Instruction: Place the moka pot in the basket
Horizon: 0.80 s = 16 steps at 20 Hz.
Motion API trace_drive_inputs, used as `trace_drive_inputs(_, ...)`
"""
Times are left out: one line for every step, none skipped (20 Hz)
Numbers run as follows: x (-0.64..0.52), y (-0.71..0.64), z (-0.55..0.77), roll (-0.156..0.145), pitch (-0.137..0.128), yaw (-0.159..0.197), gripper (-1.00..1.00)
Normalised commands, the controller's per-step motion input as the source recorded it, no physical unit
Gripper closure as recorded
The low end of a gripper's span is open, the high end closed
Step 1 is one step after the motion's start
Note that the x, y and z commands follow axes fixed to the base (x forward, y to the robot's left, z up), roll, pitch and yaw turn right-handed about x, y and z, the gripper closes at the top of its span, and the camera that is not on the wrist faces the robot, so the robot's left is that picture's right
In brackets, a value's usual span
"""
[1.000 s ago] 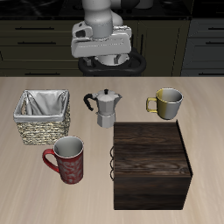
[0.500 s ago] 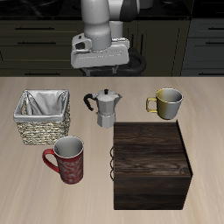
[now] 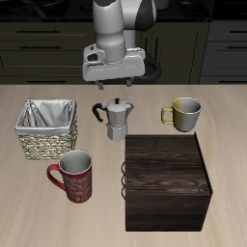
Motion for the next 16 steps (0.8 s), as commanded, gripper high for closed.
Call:
trace_drive_inputs(-0.05,-0.02,-0.34,0.012,-0.041,0.063,-1.0)
trace_drive_inputs(0.06,-0.11,-0.1,-0.05,-0.017,-0.011,-1.0)
trace_drive_inputs(0.01,-0.07,-0.31,0.012,0.027,-0.047,-1.0)
trace_drive_inputs(0.05,-0.07,-0.28,0.011,0.045,-0.016,-1.0)
trace_drive_inputs(0.09,-0.06,-0.28,-0.026,0.02,-0.003,-1.0)
trace_drive_inputs(0.0,0.0,0.0,0.0,0.0,0.0,-1.0)
trace_drive_inputs(0.24,0.0,-0.6,0.051,0.102,-0.029,-1.0)
trace_drive_inputs(0.05,-0.03,-0.23,-0.024,0.004,-0.009,-1.0)
trace_drive_inputs(0.03,0.05,-0.17,0.01,-0.001,0.024,-1.0)
trace_drive_inputs(0.04,0.03,-0.16,0.006,-0.004,0.011,-1.0)
trace_drive_inputs(0.09,0.04,-0.15,0.011,0.034,-0.015,-1.0)
trace_drive_inputs(-0.07,0.18,-0.13,0.028,-0.021,0.037,-1.0)
trace_drive_inputs(0.04,-0.02,-0.06,-0.01,0.013,-0.005,-1.0)
trace_drive_inputs(0.03,0.02,-0.06,-0.002,0.002,-0.016,-1.0)
trace_drive_inputs(0.03,0.01,-0.07,0.009,-0.007,0.0,-1.0)
trace_drive_inputs(0.02,-0.03,-0.08,-0.017,-0.008,0.0,-1.0)
